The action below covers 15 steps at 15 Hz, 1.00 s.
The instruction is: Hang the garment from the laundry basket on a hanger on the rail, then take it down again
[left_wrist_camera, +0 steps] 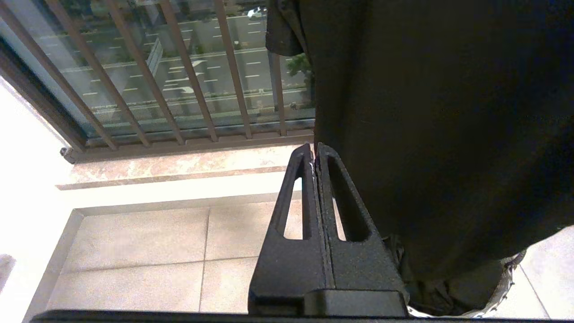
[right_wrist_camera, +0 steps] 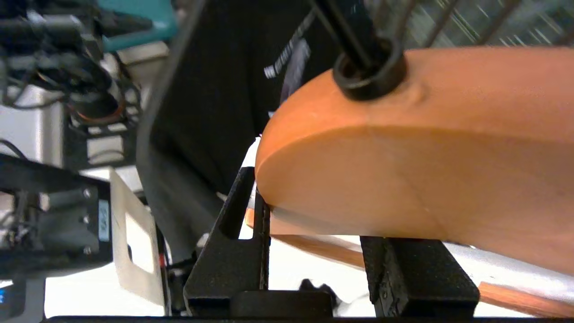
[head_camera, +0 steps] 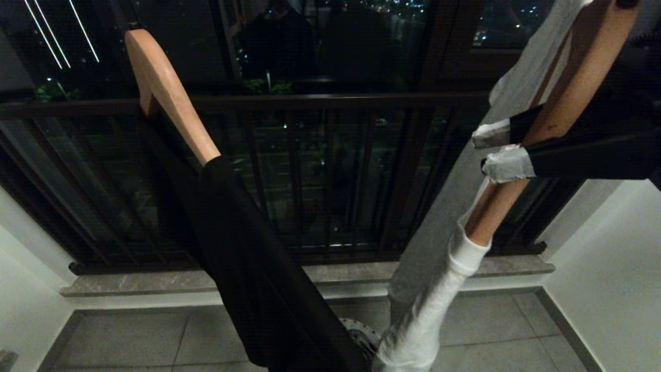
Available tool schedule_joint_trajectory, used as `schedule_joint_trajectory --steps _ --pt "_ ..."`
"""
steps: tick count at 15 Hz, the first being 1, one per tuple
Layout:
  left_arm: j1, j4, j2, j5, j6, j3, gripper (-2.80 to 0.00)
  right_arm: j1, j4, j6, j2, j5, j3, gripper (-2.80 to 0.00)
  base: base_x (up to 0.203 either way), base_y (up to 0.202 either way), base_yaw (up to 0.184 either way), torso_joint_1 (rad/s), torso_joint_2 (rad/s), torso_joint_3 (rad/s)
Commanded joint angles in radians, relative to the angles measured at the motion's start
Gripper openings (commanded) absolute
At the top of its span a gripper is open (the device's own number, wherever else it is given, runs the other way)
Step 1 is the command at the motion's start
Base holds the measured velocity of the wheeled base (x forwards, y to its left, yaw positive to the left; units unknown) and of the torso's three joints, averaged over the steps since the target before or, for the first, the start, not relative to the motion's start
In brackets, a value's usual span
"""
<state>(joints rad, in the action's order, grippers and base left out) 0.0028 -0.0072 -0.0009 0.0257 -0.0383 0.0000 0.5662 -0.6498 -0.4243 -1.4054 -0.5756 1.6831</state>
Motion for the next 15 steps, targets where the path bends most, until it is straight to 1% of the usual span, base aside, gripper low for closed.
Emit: schedule_joint_trajectory --steps 1,4,8,10,12,13,15 --pt "0.000 0.000 -0.001 0.000 0.000 0.002 -2.80 0.001 -0.004 0.000 -0.061 -0.068 0.054 -2.80 0.000 0.000 0.000 0.000 0.00 0.000" --pt "0.000 0.000 -0.001 0.000 0.000 0.003 -2.80 0.008 -0.002 0.006 -0.083 -0.081 0.077 -2.80 0.000 0.000 0.000 0.000 0.00 0.000" --pt "0.000 0.000 -0.001 0.000 0.000 0.003 -2.80 0.082 0.008 0.109 -0.103 -0.117 0.102 -2.80 0.000 0.000 0.000 0.000 0.00 0.000" --pt "0.000 0.000 -0.001 0.000 0.000 0.002 -2.80 0.117 0.009 0.136 -0.108 -0.122 0.097 -2.80 0.000 0.000 0.000 0.000 0.00 0.000" --pt "0.000 0.000 -0.001 0.000 0.000 0.002 -2.80 0.136 0.009 0.142 -0.101 -0.127 0.074 -2.80 0.000 0.000 0.000 0.000 0.00 0.000" --pt "0.000 0.000 -0.001 0.000 0.000 0.003 -2.80 0.140 0.009 0.161 -0.101 -0.137 0.065 -2.80 0.000 0.000 0.000 0.000 0.00 0.000" --pt "0.000 0.000 -0.001 0.000 0.000 0.003 -2.80 0.139 0.010 0.171 -0.106 -0.194 0.049 -2.80 0.000 0.000 0.000 0.000 0.00 0.000"
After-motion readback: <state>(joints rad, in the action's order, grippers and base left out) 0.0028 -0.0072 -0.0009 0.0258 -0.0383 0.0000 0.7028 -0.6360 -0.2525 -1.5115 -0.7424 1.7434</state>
